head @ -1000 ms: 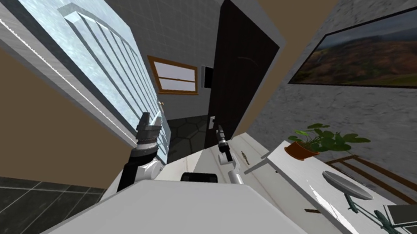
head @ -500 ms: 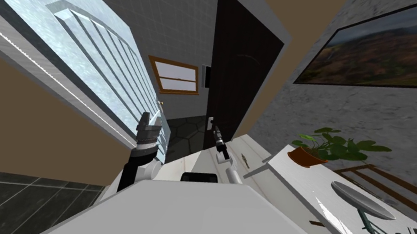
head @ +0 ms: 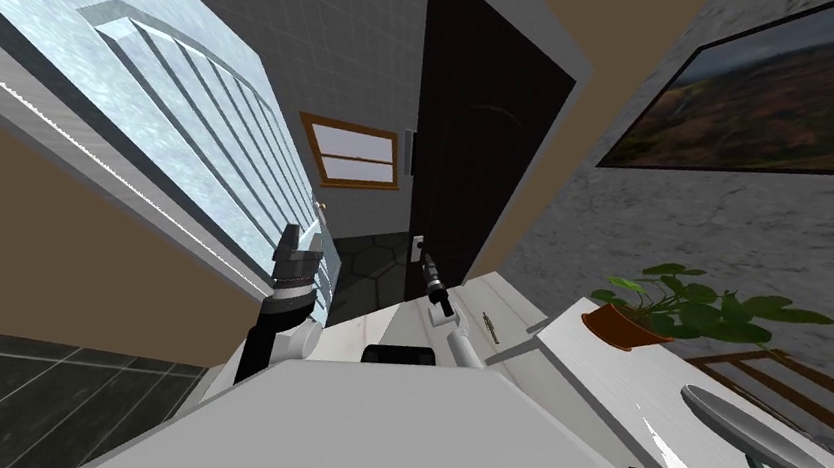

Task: Push the door open

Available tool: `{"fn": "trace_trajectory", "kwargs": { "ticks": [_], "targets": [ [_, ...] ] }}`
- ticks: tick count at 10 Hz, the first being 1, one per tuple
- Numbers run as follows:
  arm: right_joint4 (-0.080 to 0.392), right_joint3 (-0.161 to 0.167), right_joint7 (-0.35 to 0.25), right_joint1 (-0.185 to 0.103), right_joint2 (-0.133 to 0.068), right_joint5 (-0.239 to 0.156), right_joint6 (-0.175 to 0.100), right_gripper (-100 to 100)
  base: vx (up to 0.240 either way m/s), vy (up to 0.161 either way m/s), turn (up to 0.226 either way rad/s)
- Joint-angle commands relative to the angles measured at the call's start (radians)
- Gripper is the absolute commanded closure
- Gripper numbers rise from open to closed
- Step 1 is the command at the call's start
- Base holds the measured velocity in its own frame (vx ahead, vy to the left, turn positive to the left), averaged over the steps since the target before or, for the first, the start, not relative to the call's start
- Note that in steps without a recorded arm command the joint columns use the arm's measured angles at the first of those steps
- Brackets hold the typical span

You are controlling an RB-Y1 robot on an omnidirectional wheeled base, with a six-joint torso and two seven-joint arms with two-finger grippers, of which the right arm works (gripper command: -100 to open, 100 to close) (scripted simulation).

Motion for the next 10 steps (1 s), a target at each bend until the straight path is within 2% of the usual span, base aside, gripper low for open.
{"fn": "trace_trajectory", "kwargs": {
  "ticks": [1,5,8,9,10],
  "targets": [
    [0.035,0.008,-0.004,-0.018,0.004,-0.001,0.004,-100,0.032,-0.126,0.051],
    [0.119,0.030,-0.015,-0.064,0.019,-0.004,0.016,-100,0.032,-0.122,0.060],
    [0.162,0.041,-0.020,-0.087,0.029,-0.005,0.022,-100,0.031,-0.130,0.046],
    [0.143,0.041,-0.021,-0.077,0.023,-0.005,0.024,-100,0.008,-0.052,0.015],
    [0.149,0.037,-0.020,-0.081,0.011,-0.006,0.023,-100,0.101,0.053,0.028]
  ]
}}
